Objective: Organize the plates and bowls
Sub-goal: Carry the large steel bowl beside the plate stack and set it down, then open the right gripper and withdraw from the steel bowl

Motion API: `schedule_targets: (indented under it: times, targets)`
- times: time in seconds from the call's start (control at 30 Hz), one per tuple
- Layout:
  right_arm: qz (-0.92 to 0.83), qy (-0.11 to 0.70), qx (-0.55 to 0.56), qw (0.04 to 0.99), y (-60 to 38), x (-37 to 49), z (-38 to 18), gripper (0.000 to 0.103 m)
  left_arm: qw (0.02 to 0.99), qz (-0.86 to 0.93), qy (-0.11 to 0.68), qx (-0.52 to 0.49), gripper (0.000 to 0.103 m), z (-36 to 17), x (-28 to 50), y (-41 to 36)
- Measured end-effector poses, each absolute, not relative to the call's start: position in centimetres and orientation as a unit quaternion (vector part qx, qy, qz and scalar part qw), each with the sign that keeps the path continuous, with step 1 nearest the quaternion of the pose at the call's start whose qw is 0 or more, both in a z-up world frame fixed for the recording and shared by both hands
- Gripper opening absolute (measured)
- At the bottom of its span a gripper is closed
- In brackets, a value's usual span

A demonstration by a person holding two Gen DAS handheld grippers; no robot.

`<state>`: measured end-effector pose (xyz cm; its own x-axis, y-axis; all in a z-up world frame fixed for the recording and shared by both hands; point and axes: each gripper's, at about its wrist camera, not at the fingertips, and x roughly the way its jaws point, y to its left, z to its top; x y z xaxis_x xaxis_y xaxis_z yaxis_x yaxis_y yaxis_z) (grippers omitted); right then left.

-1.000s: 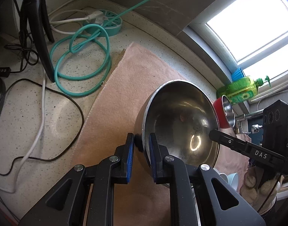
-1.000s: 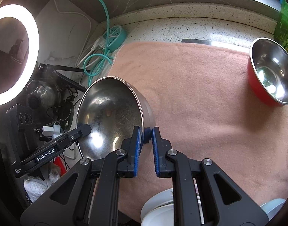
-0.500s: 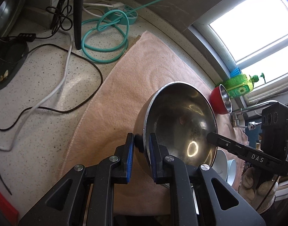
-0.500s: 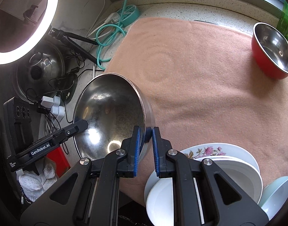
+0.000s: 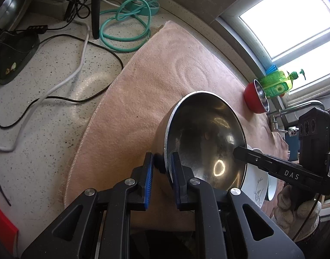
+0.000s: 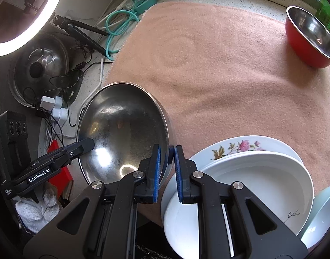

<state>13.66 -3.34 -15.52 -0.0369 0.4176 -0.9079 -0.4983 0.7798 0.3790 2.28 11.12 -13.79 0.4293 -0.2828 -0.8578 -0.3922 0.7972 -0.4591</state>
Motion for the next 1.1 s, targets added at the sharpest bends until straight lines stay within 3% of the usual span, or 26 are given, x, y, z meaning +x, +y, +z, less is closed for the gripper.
schedule_targets:
  times: [0.43, 0.6, 0.7, 0.83, 0.97, 1.0, 1.07, 1.1]
  targets:
    - [0.331, 0.636, -0.056, 0.695, -3.1, 13.4, -15.7, 0.014, 0.784, 0.031, 0.539, -0.307, 0.014, -14.1, 2.1, 10.9]
    - [0.333, 0.624, -0.053, 0.705, -3.2, 13.2, -14.8, 0.051, 0.786, 0.035, 0.536, -0.305, 0.018, -13.8, 2.0, 11.2]
    - [0.339, 0.615, -0.050, 0.710, -3.3, 13.0, -14.0, 0.056, 0.789, 0.038, 0.533, -0.303, 0.018, -13.3, 1.9, 11.5]
    - [0.340, 0.598, -0.035, 0.725, -3.8, 13.0, -12.7, 0.064, 0.799, 0.042, 0.524, -0.293, 0.033, -12.3, 1.8, 12.0]
    - [0.335, 0.575, -0.026, 0.746, -4.6, 12.9, -10.9, 0.066, 0.814, 0.049, 0.507, -0.278, 0.038, -10.6, 2.0, 12.4]
    - [0.334, 0.570, -0.019, 0.751, -5.0, 12.9, -10.4, 0.072, 0.819, 0.050, 0.503, -0.271, 0.041, -10.2, 2.1, 12.3]
    - [0.329, 0.560, 0.002, 0.760, -6.0, 13.0, -9.4, 0.083, 0.829, 0.052, 0.495, -0.255, 0.063, -9.2, 2.4, 12.2]
    - [0.327, 0.554, 0.013, 0.766, -6.5, 13.0, -8.9, 0.084, 0.835, 0.053, 0.490, -0.244, 0.067, -8.6, 2.6, 12.0]
